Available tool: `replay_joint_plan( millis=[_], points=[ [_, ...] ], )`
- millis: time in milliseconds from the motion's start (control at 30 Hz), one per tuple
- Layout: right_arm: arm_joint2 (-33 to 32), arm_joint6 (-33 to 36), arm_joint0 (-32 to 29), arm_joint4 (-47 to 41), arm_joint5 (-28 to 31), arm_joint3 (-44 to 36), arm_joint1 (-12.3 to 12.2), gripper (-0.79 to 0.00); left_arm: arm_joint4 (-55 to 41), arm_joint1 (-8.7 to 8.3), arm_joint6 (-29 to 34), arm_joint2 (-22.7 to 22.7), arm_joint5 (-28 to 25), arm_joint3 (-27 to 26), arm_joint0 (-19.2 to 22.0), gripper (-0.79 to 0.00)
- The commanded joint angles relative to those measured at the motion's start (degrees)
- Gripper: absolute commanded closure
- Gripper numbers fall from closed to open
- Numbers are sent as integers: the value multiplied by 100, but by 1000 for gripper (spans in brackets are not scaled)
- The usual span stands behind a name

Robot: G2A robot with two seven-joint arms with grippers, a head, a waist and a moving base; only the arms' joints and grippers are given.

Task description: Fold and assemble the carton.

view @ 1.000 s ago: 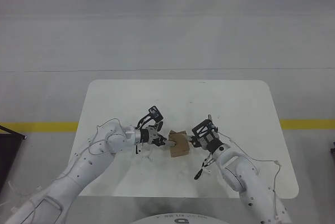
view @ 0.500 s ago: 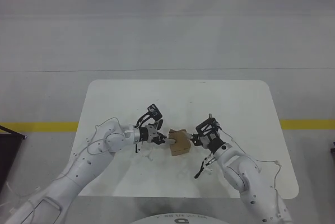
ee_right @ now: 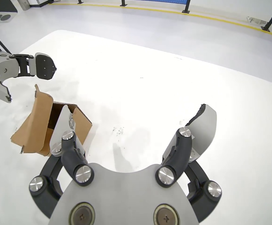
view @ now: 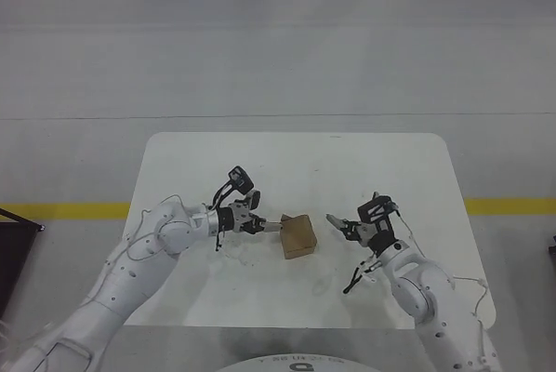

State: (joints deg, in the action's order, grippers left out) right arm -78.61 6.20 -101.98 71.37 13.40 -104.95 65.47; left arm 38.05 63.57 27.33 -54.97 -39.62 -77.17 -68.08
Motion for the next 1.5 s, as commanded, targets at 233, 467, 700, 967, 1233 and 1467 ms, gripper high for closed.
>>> replay_joint_plan(
  millis=[233, 467, 700, 967, 1233, 1467],
  points=[
    [637, 536, 285, 857, -91, -83, 43, -785, -164, -9, 341, 34, 228, 168, -41, -785],
    [736, 389, 288, 816, 159, -207, 42, -785, -190, 29, 315, 146, 295, 280, 21, -785],
    [784, 376, 241, 875, 422, -346, 22, -785, -185, 42, 328, 190, 306, 344, 68, -785],
    [738, 66, 267, 903, 474, -449, 8, -785, -189, 44, 242, 195, 296, 346, 52, -785],
    [393, 152, 366, 488, -9, -478, 18, -785, -154, 21, 180, 132, 303, 297, -6, -785],
    [627, 639, 727, 578, -113, -45, 59, -785, -139, 12, 162, 117, 292, 259, -27, -785]
  ],
)
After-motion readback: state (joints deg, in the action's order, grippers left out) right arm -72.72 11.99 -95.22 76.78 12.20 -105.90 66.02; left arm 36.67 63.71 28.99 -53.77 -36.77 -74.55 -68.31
